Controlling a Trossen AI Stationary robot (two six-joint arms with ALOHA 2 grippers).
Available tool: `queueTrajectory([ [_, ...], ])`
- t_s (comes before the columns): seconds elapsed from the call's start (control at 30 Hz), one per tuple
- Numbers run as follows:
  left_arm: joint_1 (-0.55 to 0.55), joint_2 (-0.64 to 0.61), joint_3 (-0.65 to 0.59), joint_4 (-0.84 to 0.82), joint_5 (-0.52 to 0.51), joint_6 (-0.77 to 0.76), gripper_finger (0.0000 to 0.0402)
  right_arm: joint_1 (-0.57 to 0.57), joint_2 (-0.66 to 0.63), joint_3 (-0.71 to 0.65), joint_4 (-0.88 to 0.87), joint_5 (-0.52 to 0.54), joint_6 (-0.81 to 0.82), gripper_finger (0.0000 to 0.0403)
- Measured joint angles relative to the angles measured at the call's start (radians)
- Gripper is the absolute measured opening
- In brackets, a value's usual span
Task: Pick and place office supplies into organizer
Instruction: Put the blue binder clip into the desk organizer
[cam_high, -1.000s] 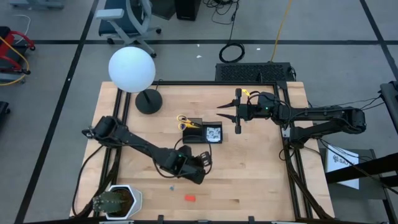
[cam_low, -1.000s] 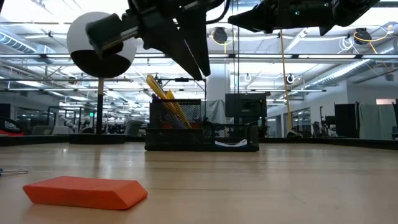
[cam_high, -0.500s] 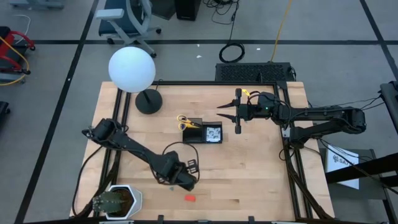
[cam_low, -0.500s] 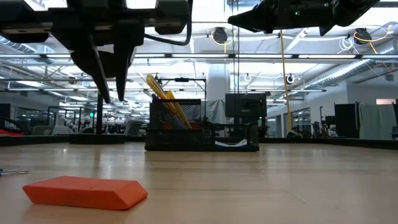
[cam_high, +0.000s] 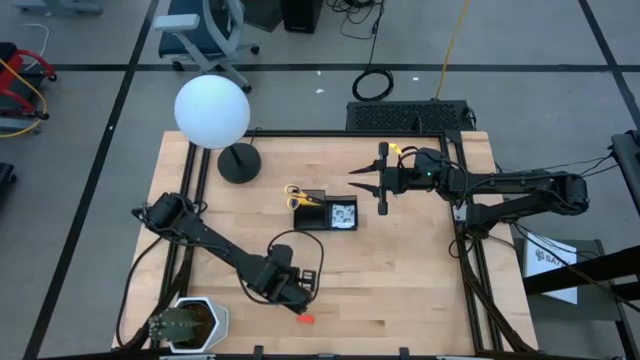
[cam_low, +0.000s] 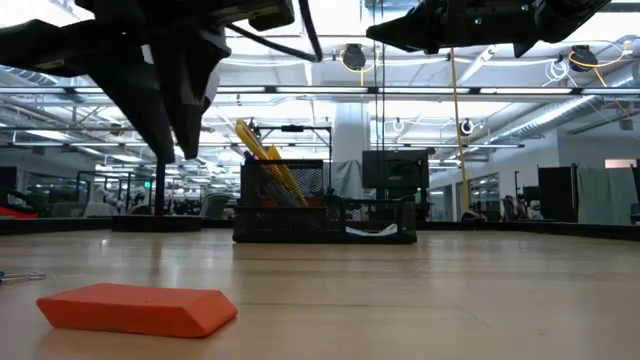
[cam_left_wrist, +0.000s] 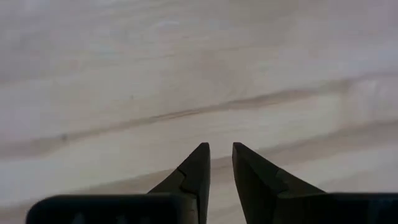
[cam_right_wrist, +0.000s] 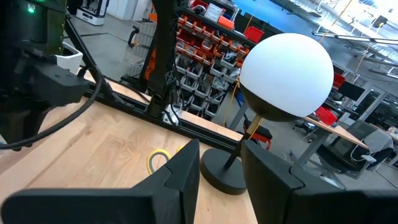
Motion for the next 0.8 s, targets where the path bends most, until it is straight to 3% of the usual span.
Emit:
queueTrajectory([
  [0.37,-0.005,0.0,0.0,0.002,0.012,0.64,0.0072,0.0,0.0,0.0,0.0,0.0,0.0,0.0109],
  [0.8,0.021,0.0,0.0,0.008,-0.021,0.651,0.0072,0.0,0.0,0.0,0.0,0.0,0.0,0.011],
])
